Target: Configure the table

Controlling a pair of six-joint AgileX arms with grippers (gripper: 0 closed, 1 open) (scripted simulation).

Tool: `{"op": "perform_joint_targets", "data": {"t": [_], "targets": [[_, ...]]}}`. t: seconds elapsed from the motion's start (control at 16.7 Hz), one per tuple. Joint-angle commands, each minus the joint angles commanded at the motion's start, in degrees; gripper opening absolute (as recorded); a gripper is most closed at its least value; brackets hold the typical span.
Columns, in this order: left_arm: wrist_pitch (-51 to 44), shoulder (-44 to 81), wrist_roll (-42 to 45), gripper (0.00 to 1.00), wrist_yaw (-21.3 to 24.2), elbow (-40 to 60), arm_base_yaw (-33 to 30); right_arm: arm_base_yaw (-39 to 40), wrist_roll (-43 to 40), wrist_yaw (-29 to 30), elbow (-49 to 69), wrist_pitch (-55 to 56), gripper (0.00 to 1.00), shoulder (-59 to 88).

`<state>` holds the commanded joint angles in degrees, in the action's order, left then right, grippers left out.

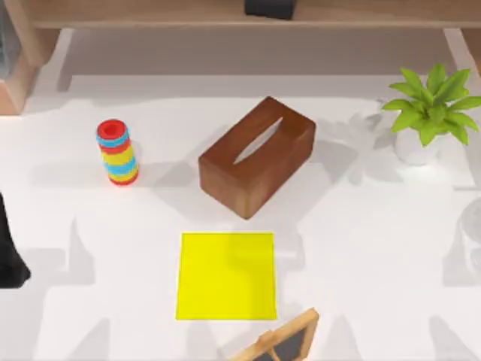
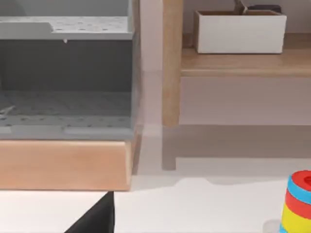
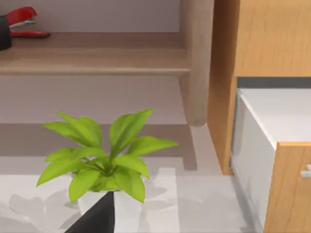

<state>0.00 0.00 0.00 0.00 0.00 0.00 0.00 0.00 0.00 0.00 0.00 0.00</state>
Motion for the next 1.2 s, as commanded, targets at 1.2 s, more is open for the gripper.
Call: {"op": "perform_joint_targets", "data": {"t": [1.2], "targets": [[0.0, 0.0, 0.0, 1.00, 0.0, 0.0, 0.0, -19.5, 1.2, 4.1, 87.2, -56.4, 1.00, 82.6]]}}
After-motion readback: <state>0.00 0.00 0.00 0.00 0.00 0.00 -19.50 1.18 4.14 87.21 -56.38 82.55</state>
